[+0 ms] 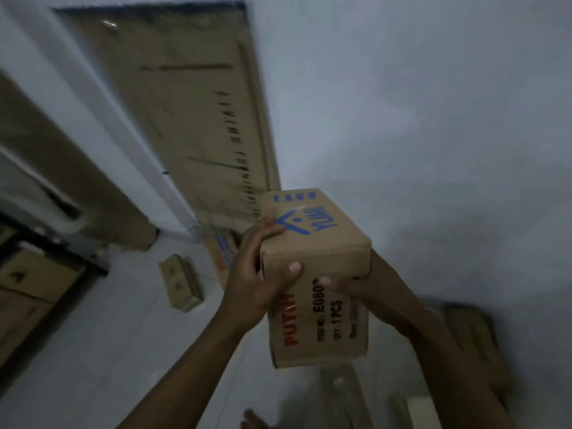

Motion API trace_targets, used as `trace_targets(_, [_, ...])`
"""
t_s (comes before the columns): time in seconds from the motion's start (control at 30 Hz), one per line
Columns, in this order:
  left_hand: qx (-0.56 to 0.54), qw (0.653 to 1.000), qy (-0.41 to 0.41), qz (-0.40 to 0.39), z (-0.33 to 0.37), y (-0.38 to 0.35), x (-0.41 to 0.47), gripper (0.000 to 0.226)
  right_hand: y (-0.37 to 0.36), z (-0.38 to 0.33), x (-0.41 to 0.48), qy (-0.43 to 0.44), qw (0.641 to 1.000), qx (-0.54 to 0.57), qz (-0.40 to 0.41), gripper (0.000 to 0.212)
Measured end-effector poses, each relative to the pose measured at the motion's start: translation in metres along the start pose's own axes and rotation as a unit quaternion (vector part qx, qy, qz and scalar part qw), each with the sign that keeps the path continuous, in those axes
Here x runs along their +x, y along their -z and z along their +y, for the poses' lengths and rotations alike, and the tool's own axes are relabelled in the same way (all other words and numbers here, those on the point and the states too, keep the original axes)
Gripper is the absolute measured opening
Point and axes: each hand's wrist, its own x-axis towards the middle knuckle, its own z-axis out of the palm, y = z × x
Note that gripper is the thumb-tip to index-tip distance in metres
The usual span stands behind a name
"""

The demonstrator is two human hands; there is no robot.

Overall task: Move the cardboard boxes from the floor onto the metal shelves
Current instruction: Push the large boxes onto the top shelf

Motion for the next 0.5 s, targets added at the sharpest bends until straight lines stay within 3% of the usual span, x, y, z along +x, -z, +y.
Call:
trace_targets(0.1, [-0.005,0.993,-0.036,0.117,0.024,0.093,0.01,0.069,-0.088,-0.06,0.058,0.1,0.993,-0.011,-0.066,0.108])
trace_targets(0.17, [-0.071,0.977,-0.057,0.191,0.044,0.153,0.018,0.077,-0.145,-0.1,0.092,0.154,0.983,-0.009,-0.101,0.118])
trace_targets(0.23, [-0.108,0.963,-0.083,0.235,0.067,0.212,0.02,0.072,-0.203,-0.139,0.119,0.214,0.967,-0.013,-0.135,0.117])
trace_targets(0.37, [-0.043,0.958,-0.107,0.264,0.11,0.319,0.006,0.079,-0.305,-0.202,0.157,0.285,0.937,0.044,-0.197,0.104])
trace_targets(0.5, [0.109,0.942,-0.113,0.298,0.159,0.401,-0.009,0.095,-0.391,-0.258,0.188,0.325,0.906,0.099,-0.253,0.136])
